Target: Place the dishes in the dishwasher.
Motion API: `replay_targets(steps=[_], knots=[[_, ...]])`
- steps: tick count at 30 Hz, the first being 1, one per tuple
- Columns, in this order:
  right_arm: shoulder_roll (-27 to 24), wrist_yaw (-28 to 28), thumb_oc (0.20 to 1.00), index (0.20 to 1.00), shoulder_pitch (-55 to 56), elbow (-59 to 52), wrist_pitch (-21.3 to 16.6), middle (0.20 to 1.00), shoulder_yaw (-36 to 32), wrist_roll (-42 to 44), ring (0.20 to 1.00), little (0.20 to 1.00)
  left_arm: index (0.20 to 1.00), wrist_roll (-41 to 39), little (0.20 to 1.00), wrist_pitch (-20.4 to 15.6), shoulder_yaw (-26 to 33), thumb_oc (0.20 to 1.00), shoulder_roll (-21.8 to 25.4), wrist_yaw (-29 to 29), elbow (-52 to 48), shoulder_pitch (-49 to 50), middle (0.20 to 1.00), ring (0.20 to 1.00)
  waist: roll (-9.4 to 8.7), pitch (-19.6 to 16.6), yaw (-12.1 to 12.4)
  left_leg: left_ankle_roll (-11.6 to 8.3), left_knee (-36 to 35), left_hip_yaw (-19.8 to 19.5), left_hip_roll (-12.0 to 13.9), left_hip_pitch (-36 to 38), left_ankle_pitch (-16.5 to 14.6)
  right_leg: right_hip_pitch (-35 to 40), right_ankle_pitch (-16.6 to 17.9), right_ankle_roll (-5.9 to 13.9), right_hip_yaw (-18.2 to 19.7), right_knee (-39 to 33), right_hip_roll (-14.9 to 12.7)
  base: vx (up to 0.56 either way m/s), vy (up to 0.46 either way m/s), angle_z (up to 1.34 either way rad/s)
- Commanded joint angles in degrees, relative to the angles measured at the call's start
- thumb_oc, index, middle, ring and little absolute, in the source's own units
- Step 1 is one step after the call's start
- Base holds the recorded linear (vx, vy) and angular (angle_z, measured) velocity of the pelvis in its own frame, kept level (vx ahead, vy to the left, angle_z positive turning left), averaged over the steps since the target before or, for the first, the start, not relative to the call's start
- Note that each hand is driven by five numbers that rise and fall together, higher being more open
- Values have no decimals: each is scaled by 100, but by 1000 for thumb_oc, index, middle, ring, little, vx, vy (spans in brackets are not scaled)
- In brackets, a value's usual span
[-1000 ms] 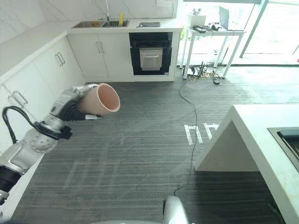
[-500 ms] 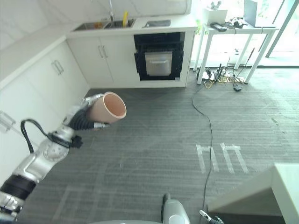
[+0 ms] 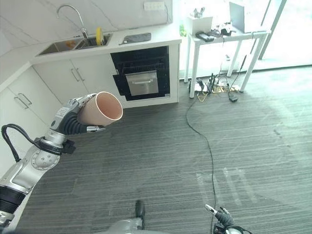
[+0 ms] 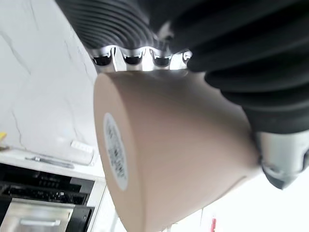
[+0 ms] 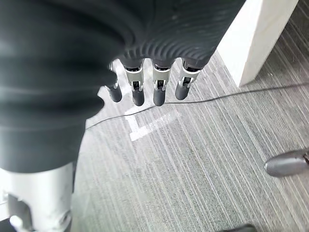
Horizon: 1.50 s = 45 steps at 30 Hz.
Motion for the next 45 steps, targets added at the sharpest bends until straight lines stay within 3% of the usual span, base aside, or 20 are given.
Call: replay_targets(steps=[1,5,8,13,15,18,19,22,27,29,31,32,33,35,36,37,38,39,42,45], knots=[[-1,-115,1000,1000,224,50,-118,1000,-171,36,1000,1000,200,92,200,-306,399,200,213,356,-247,-289,200,200,-6,-21,-91,-335,87,696,403,573,233,-397,201,585,-1042,117,-470,377,204,3],[122,-205,1000,1000,377,207,89,1000,-340,284,1000,1000,200,80,200,-119,357,200,330,256,-215,-425,200,200,37,-192,-39,7,50,337,164,756,-83,-352,-160,708,-857,858,-502,377,176,-12],[314,-245,1000,1000,503,306,5,1000,-509,263,1000,1000,200,-69,200,-124,198,200,512,131,-113,-714,200,200,36,-291,-174,273,1,174,-94,1022,-241,-1076,434,1045,-763,2513,-587,301,201,-46],[451,-283,1000,1000,616,181,-145,1000,-461,412,1000,1000,200,-102,200,149,-176,200,653,105,-18,-1055,200,200,232,-288,-295,443,20,-54,-254,1351,-458,-2248,1082,1054,-843,4624,-436,267,170,54],[485,-292,1000,1000,611,154,-268,1000,-368,340,1000,1000,200,-134,200,192,-286,200,614,152,28,-1108,200,200,250,-223,-427,460,1,-125,-304,1629,-531,-2690,877,942,-930,4012,-376,344,71,1],[468,-293,1000,1000,688,98,-322,1000,-390,483,1000,1000,200,-112,200,231,-367,200,600,32,-53,-1259,200,200,174,-145,-584,464,1,-279,-349,1869,-712,-2811,1035,937,-964,2790,-541,273,-70,19],[387,-219,1000,1000,719,105,-274,1000,-449,589,1000,1000,200,-80,200,250,-371,200,608,-62,-92,-1353,200,200,86,-88,-664,424,1,-301,-338,2047,-890,-2881,1242,967,-1052,1680,-853,275,-115,52],[285,-115,1000,1000,656,164,-100,1000,-640,659,1000,1000,200,-173,200,194,-413,200,704,-65,-121,-1403,200,200,40,-17,-718,361,1,-271,-233,2307,-1166,-2954,1745,1154,-1055,313,-1182,382,-195,52],[343,-82,1000,1000,615,230,-6,1000,-720,729,1000,1000,200,13,200,106,-210,200,686,-13,-234,-1069,200,200,-46,-147,-636,412,116,-130,-186,2639,-1605,-2759,1967,1279,-1188,64,-1287,348,-232,19],[329,-115,1000,1000,577,276,42,1000,-654,746,1000,1000,200,98,200,184,-15,200,571,105,-217,-762,200,200,-39,-292,-710,290,600,-146,40,2928,-1873,-2781,1721,1192,-1072,678,-1134,569,-388,31],[260,-107,1000,1000,541,152,32,1000,-501,663,1000,1000,200,110,200,260,172,200,528,187,-306,-530,200,200,7,-337,-718,20,1278,-73,373,2780,-1346,-2671,1462,931,-993,799,-882,431,-368,-8],[176,-119,1000,1000,469,77,3,1000,-368,709,1000,1000,200,144,200,234,316,200,486,248,-344,-324,200,200,22,-311,-652,-197,2312,-125,637,2437,-733,-2405,1272,680,-903,751,-650,348,-383,-23],[128,-96,1000,1000,418,47,-24,1000,-327,762,1000,1000,200,175,200,184,394,200,451,307,-337,-207,200,200,-50,-288,-601,-206,3093,-177,626,2050,-544,-2257,1170,518,-785,752,-586,424,-447,-29],[37,-95,1000,1000,312,38,-19,1000,-356,668,1000,1000,200,155,200,111,426,200,428,386,-278,-144,200,200,-183,-206,-472,-108,3953,-64,690,1333,-600,-1921,967,316,-806,774,-538,305,-275,-45],[12,-139,1000,1000,272,44,-12,1000,-366,750,1000,1000,200,151,200,102,421,200,399,380,-259,-173,200,200,-215,-154,-383,16,3965,-163,513,1055,-835,-1780,889,326,-820,761,-540,318,-90,-48],[-14,-149,1000,1000,186,72,86,1000,-444,770,1000,1000,200,164,200,126,415,200,384,407,-246,-181,200,200,-192,-117,-299,75,3205,-65,346,1059,-965,-1530,729,370,-845,679,-470,542,72,-49],[7,-277,1000,1000,210,78,183,1000,-493,685,1000,1000,200,230,200,236,333,200,339,514,-243,-260,200,200,-138,-89,-291,-24,1383,20,325,1242,-790,-1317,630,478,-880,486,-395,529,148,-46],[5,-314,1000,1000,245,87,219,1000,-485,696,1000,1000,200,250,200,273,321,200,316,525,-243,-280,200,200,-115,-86,-276,-96,891,-79,326,1279,-648,-1239,578,497,-848,440,-387,445,182,-56],[1,-346,1000,1000,386,181,218,1000,-565,719,1000,1000,200,311,200,240,307,200,282,630,-213,-229,200,200,-32,-44,-219,-386,86,-241,593,1195,-34,-969,429,510,-797,307,-370,216,111,-51],[-25,-314,1000,1000,453,247,157,1000,-638,703,1000,1000,200,339,200,152,388,200,298,666,-185,-124,200,200,-3,-19,-166,-458,81,-329,767,1109,39,-829,291,535,-837,329,-467,161,100,-38]])
